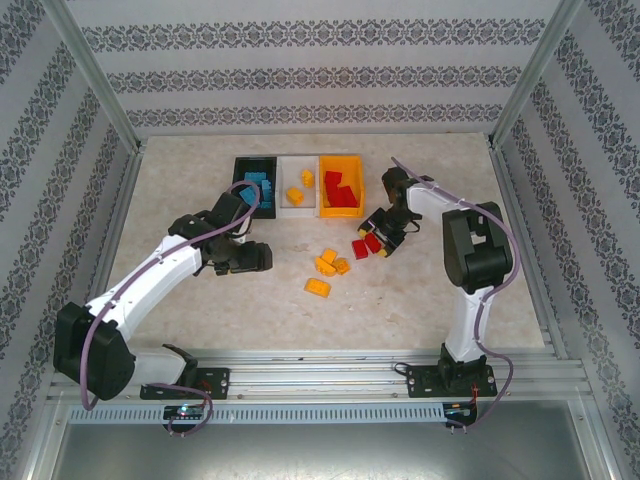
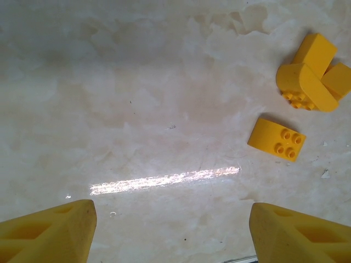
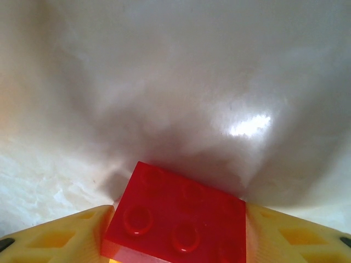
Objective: Sort the legos into containers by color
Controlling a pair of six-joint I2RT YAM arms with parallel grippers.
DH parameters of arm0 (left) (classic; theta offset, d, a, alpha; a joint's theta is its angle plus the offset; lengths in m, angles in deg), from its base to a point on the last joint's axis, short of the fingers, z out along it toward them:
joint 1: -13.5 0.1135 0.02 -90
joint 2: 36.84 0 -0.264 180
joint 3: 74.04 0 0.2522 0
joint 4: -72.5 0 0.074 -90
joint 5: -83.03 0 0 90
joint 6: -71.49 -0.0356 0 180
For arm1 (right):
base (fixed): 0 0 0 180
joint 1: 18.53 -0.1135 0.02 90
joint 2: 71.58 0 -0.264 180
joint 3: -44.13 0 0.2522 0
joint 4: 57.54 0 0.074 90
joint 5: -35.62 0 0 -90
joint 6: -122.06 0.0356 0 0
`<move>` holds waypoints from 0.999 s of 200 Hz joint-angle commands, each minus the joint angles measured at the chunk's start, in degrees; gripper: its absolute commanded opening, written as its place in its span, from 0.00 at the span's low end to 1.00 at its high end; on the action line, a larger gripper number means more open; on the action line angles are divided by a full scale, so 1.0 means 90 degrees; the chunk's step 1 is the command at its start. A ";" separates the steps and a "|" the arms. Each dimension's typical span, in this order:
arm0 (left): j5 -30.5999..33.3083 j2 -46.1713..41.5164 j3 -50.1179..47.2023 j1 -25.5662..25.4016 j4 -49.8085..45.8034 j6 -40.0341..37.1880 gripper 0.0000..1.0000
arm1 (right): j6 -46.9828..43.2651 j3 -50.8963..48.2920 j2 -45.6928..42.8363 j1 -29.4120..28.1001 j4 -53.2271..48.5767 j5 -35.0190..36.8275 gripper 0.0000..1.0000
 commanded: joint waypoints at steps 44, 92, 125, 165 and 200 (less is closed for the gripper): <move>-0.0041 0.0298 0.0419 -0.0056 0.0015 -0.0277 0.75 | -0.0115 -0.0144 -0.1330 -0.0408 0.0243 0.0057 0.58; -0.0230 0.0624 0.0305 -0.0437 0.0181 -0.0036 0.76 | -0.0212 0.1383 -0.0641 -0.0552 0.0131 -0.0063 0.58; -0.0098 0.0739 0.0207 -0.0797 0.0257 0.0345 0.77 | -0.0483 0.2837 0.0447 -0.0483 -0.0020 -0.0186 0.59; -0.0049 0.0642 -0.0052 -0.1055 0.0358 0.0838 0.80 | -0.0743 0.4412 0.1357 -0.0434 -0.0515 -0.0330 0.70; -0.0260 0.0805 -0.0062 -0.1088 0.0447 0.0383 0.81 | -0.1055 0.4620 0.0805 -0.0498 -0.1130 0.0167 0.72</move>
